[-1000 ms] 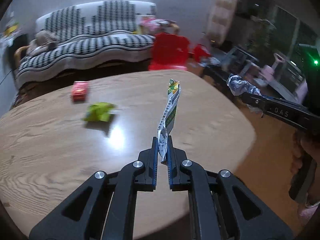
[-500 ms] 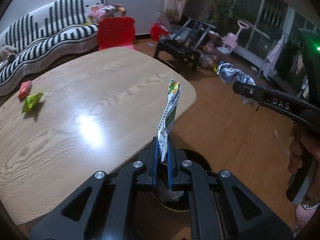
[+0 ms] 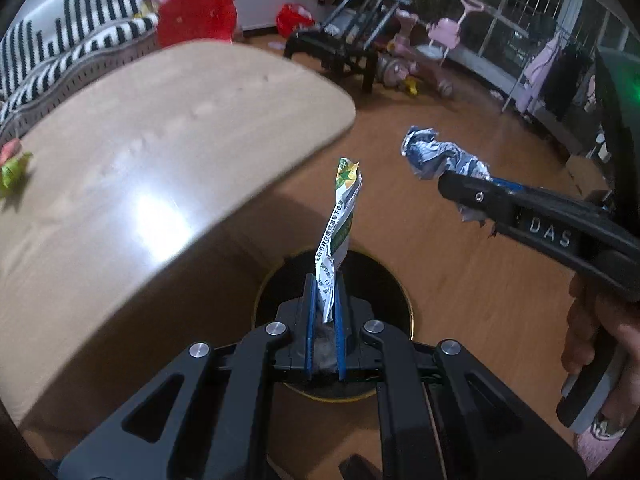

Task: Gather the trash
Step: 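Carry wrapper and foil over the bin and open both tools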

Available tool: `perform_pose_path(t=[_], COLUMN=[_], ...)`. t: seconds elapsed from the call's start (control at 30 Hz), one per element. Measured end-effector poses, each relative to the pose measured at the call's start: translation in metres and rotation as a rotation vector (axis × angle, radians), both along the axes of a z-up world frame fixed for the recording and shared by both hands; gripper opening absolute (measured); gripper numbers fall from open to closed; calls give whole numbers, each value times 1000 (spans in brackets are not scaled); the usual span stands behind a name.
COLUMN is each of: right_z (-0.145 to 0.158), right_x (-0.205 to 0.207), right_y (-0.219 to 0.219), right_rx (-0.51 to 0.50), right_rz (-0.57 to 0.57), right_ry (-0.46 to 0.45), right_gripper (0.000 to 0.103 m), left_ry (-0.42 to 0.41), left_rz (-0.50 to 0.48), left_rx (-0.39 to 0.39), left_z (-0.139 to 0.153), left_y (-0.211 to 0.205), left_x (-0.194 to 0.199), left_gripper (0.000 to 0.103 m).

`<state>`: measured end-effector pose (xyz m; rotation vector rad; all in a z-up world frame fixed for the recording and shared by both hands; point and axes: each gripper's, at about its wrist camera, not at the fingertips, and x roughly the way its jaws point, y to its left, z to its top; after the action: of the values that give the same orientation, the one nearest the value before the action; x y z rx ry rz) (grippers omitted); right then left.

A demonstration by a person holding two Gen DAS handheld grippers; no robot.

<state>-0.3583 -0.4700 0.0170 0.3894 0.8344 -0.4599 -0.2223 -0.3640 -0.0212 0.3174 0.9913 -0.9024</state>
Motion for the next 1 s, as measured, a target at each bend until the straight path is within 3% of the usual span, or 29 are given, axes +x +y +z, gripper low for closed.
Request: perform_pose_path(t=[0.53, 0.87, 1.0], right_z=[-137, -146, -147], right_x=[5, 10, 10], right_y=[-3, -9, -10], right_rx=[188, 208, 201], right_rz=[-50, -68, -66], right_ry=[207, 218, 227], right_gripper=[26, 26, 26], left_ry=[102, 152, 123], left_rz=[-94, -78, -72], left_rx=[197, 203, 196], left_z=[-121, -133, -130], left_y=[-30, -25, -25], left_x=[-3, 11, 10], left_gripper=[7, 7, 7])
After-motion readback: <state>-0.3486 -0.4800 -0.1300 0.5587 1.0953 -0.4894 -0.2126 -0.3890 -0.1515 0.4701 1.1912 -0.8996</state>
